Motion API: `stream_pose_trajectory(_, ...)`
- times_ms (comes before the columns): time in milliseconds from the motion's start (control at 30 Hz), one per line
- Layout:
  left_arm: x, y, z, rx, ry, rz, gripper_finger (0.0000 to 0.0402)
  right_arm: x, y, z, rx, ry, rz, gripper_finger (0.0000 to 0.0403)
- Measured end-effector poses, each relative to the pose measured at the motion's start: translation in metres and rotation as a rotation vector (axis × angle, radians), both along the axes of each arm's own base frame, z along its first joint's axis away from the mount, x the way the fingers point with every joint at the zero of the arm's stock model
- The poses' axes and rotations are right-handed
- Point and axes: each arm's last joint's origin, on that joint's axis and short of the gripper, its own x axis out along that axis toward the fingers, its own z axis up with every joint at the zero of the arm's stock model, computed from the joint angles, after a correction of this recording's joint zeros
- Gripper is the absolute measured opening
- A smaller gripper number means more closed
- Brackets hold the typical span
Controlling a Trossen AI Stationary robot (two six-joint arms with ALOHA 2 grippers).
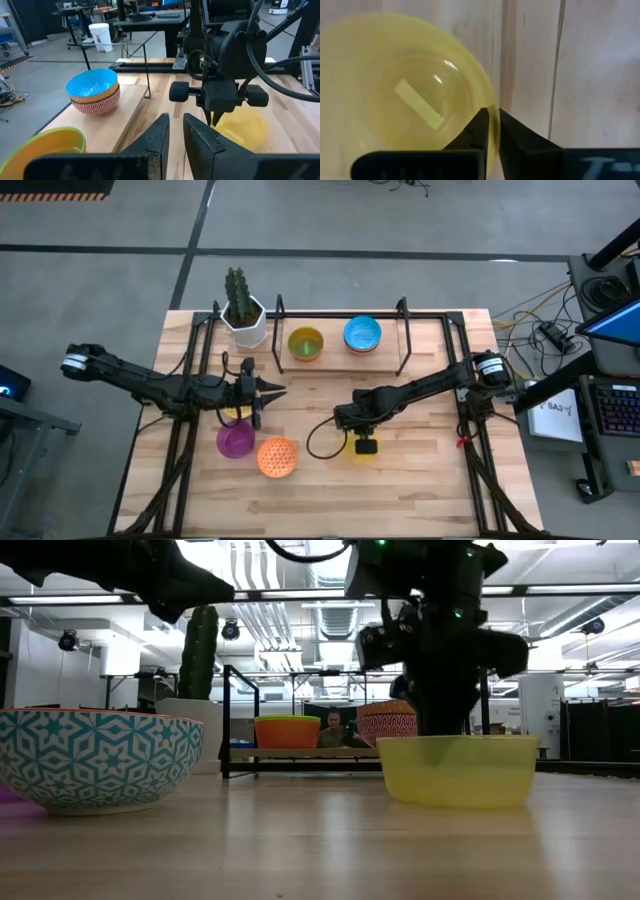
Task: Place and stack bowls onto a shelf
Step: Stack the yellow bowl on the green bowl on the shelf
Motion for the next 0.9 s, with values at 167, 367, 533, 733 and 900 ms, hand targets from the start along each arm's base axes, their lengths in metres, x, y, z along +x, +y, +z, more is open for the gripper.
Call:
stream_pose_trajectory(167,-0.005,0.002,0.010,-0.008,-0.073,0.050,0.0039,0.016,-0.015,0.025,0.041,-0.075,-0.044,0.0009)
stream_pose_trajectory(367,-0.017,0.004,0.023,-0.054,-0.159,0.055,0.0039,0.040,-0.061,0.074,0.041,-0.242,-0.126,0.0008)
stream_pose_trajectory(533,-0.025,0.003,0.030,-0.090,-0.203,0.042,0.0039,0.048,-0.118,0.114,0.008,-0.388,-0.248,0.0008)
stream_pose_trajectory(733,-0.028,0.001,0.031,-0.093,-0.212,0.025,0.0039,0.040,-0.193,0.145,-0.095,-0.557,-0.495,0.0008)
stream_pose_trajectory(900,-0.028,0.001,0.031,-0.086,-0.208,0.025,0.0039,0.035,-0.242,0.138,-0.096,-0.619,-0.622,0.0008)
